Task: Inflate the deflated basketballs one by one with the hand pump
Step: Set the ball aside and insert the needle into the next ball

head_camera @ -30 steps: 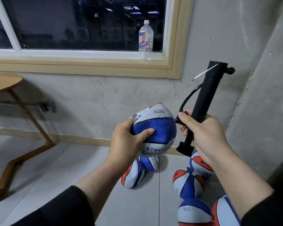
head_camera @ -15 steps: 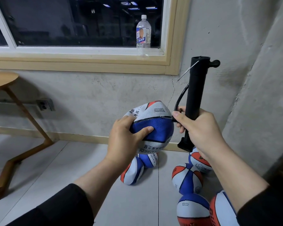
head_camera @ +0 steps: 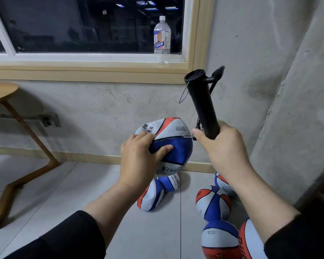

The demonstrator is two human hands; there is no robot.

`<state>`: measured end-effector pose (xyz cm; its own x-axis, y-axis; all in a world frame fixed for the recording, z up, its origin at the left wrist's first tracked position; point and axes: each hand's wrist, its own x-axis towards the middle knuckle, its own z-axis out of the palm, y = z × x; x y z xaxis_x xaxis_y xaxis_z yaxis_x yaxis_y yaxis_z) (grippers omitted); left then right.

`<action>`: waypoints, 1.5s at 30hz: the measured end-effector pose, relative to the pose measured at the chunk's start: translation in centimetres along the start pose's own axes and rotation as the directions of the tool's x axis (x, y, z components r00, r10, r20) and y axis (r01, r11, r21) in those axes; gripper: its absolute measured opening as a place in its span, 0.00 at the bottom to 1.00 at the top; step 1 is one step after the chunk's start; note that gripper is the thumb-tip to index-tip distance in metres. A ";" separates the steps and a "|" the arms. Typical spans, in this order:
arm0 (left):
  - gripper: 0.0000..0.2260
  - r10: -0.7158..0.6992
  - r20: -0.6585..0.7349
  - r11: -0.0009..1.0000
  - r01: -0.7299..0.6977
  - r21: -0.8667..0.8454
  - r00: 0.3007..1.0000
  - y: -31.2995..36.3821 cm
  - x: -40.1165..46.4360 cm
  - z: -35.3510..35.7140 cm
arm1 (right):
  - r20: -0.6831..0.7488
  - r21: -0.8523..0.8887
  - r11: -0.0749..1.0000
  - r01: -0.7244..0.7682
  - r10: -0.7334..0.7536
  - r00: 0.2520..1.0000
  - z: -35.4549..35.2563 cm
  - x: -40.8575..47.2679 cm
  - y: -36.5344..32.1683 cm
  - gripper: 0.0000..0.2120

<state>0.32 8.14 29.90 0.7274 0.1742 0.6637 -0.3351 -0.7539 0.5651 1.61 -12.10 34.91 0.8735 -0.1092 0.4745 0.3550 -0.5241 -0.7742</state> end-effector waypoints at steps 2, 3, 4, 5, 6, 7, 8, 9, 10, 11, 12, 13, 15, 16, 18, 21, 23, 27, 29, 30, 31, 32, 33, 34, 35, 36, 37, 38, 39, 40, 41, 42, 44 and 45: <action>0.24 -0.002 -0.007 1.000 0.002 0.006 1.000 -0.1 0.0 0.1 | -0.012 0.004 1.000 0.002 -0.002 1.000 0.1 -0.1 -0.1 0.15; 0.24 -0.010 -0.007 1.000 0.010 0.008 1.000 -0.1 0.0 0.1 | -0.015 0.010 1.000 0.002 -0.001 1.000 0.1 -0.2 -0.1 0.15; 0.23 -0.017 -0.008 1.000 0.017 0.012 1.000 -0.1 0.0 0.1 | -0.018 0.016 1.000 -0.001 0.002 1.000 0.2 -0.2 -0.1 0.15; 0.22 -0.022 -0.010 1.000 0.022 0.015 1.000 0.0 0.0 0.1 | -0.020 0.020 1.000 -0.004 0.004 1.000 0.2 -0.2 -0.1 0.15; 0.21 -0.025 -0.011 1.000 0.025 0.016 1.000 0.0 0.0 0.1 | -0.021 0.022 1.000 -0.006 0.006 1.000 0.2 -0.2 -0.1 0.16; 0.19 -0.027 -0.011 1.000 0.027 0.015 1.000 0.0 -0.1 0.2 | -0.019 0.023 1.000 -0.008 0.009 1.000 0.2 -0.2 -0.1 0.16; 0.19 -0.027 -0.011 1.000 0.027 0.014 1.000 -0.1 -0.1 0.2 | -0.016 0.023 1.000 -0.011 0.012 1.000 0.3 -0.2 -0.1 0.16; 0.18 -0.028 -0.011 0.999 0.028 0.016 1.000 -0.1 -0.1 0.2 | -0.015 0.025 1.000 -0.013 0.013 1.000 0.3 -0.2 -0.1 0.16; 0.18 -0.031 -0.010 0.999 0.031 0.018 0.999 -0.2 -0.1 0.2 | -0.014 0.032 0.999 -0.013 0.013 1.000 0.3 -0.2 0.0 0.15; 0.19 -0.039 -0.006 0.999 0.039 0.018 0.999 -0.2 -0.1 0.2 | -0.012 0.045 0.999 -0.013 0.014 1.000 0.4 -0.2 0.1 0.15; 0.19 -0.047 -0.001 0.999 0.047 0.016 0.999 -0.2 -0.1 0.2 | -0.011 0.061 0.998 -0.014 0.015 1.000 0.4 -0.2 0.2 0.14; 0.19 -0.050 0.001 0.999 0.050 0.012 0.999 -0.1 -0.1 0.2 | -0.010 0.075 0.997 -0.015 0.016 1.000 0.6 -0.1 0.3 0.13; 0.18 -0.048 0.000 0.999 0.048 0.004 0.999 -0.1 -0.1 0.1 | -0.007 0.098 0.995 -0.022 0.023 1.000 0.7 0.0 0.6 0.11; 0.19 -0.048 0.001 0.999 0.048 0.001 0.999 -0.2 -0.1 0.1 | -0.006 0.110 0.994 -0.026 0.027 1.000 0.8 0.0 0.7 0.09; 0.21 -0.052 0.006 0.999 0.052 0.001 0.999 -0.4 0.0 0.1 | -0.006 0.132 0.991 -0.035 0.036 0.999 0.9 0.1 0.8 0.07; 0.23 -0.067 0.016 0.998 0.067 0.003 0.998 -0.7 0.0 0.1 | -0.005 0.168 0.984 -0.058 0.060 0.998 0.8 0.2 0.8 0.08; 0.22 -0.077 0.019 0.997 0.077 -0.003 0.997 -0.8 0.0 0.0 | 0.000 0.186 0.980 -0.072 0.073 0.997 0.7 0.2 0.9 0.08; 0.25 -0.087 0.033 0.996 0.088 -0.009 0.996 -0.7 0.0 0.0 | 0.010 0.196 0.978 -0.075 0.074 0.997 0.7 0.2 1.0 0.09; 0.26 -0.089 0.039 0.996 0.089 -0.012 0.995 -0.8 0.0 0.1 | 0.012 0.192 0.979 -0.071 0.070 0.997 0.8 0.2 0.9 0.09; 0.26 -0.086 0.040 0.996 0.087 -0.014 0.995 -0.8 0.0 0.2 | 0.013 0.192 0.979 -0.069 0.068 0.998 0.8 0.2 0.9 0.09; 0.26 -0.083 0.040 0.996 0.084 -0.013 0.996 -0.8 0.0 0.2 | 0.015 0.193 0.979 -0.070 0.068 0.998 0.8 0.2 1.0 0.09; 0.26 -0.082 0.040 0.997 0.083 -0.009 0.996 -0.8 0.0 0.2 | 0.018 0.194 0.978 -0.072 0.070 0.997 0.9 0.3 1.0 0.09; 0.26 -0.084 0.040 0.996 0.084 -0.006 0.996 -0.8 0.0 0.1 | 0.022 0.194 0.978 -0.072 0.069 0.997 0.8 0.3 1.1 0.08; 0.26 -0.086 0.039 0.996 0.086 -0.005 0.996 -0.8 0.0 0.1 | 0.026 0.191 0.979 -0.072 0.068 0.997 0.9 0.3 1.2 0.08; 0.26 -0.089 0.039 0.996 0.089 -0.006 0.995 -0.8 0.0 0.1 | 0.030 0.185 0.980 -0.071 0.066 0.997 0.8 0.3 1.3 0.08; 0.26 -0.091 0.039 0.996 0.091 -0.010 0.995 -0.7 0.0 0.1 | 0.031 0.177 0.982 -0.069 0.065 0.997 0.8 0.3 1.3 0.08; 0.26 -0.092 0.041 0.996 0.092 -0.013 0.995 -0.7 0.0 0.1 | 0.033 0.172 0.983 -0.069 0.064 0.997 0.8 0.3 1.3 0.08; 0.26 -0.092 0.043 0.996 0.093 -0.015 0.995 -0.7 0.0 0.1 | 0.035 0.172 0.983 -0.069 0.064 0.997 0.8 0.3 1.3 0.08; 0.26 -0.092 0.044 0.996 0.092 -0.015 0.995 -0.7 0.0 0.0 | 0.038 0.178 0.982 -0.069 0.063 0.997 0.8 0.3 1.2 0.08; 0.26 -0.093 0.046 0.996 0.093 -0.015 0.995 -0.7 0.0 0.0 | 0.038 0.184 0.981 -0.069 0.063 0.997 0.8 0.3 1.2 0.08; 0.26 -0.094 0.048 0.995 0.095 -0.015 0.994 -0.7 0.0 0.0 | 0.037 0.188 0.980 -0.068 0.062 0.997 0.8 0.3 1.2 0.08; 0.26 -0.095 0.050 0.995 0.096 -0.016 0.994 -0.7 0.0 0.0 | 0.036 0.192 0.979 -0.063 0.058 0.998 0.8 0.3 1.2 0.08; 0.26 -0.095 0.053 0.995 0.096 -0.014 0.994 -0.6 -0.1 0.1 | 0.032 0.201 0.978 -0.055 0.050 0.998 0.9 0.3 1.1 0.08; 0.26 -0.095 0.055 0.995 0.096 -0.014 0.994 -0.6 -0.1 0.1 | 0.031 0.198 0.979 -0.054 0.049 0.998 0.9 0.3 1.1 0.08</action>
<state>0.51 8.52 29.49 0.7876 0.2104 0.5791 -0.2721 -0.7245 0.6333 2.55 -11.92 33.79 0.8997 -0.1089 0.4227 0.3660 -0.3395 -0.8665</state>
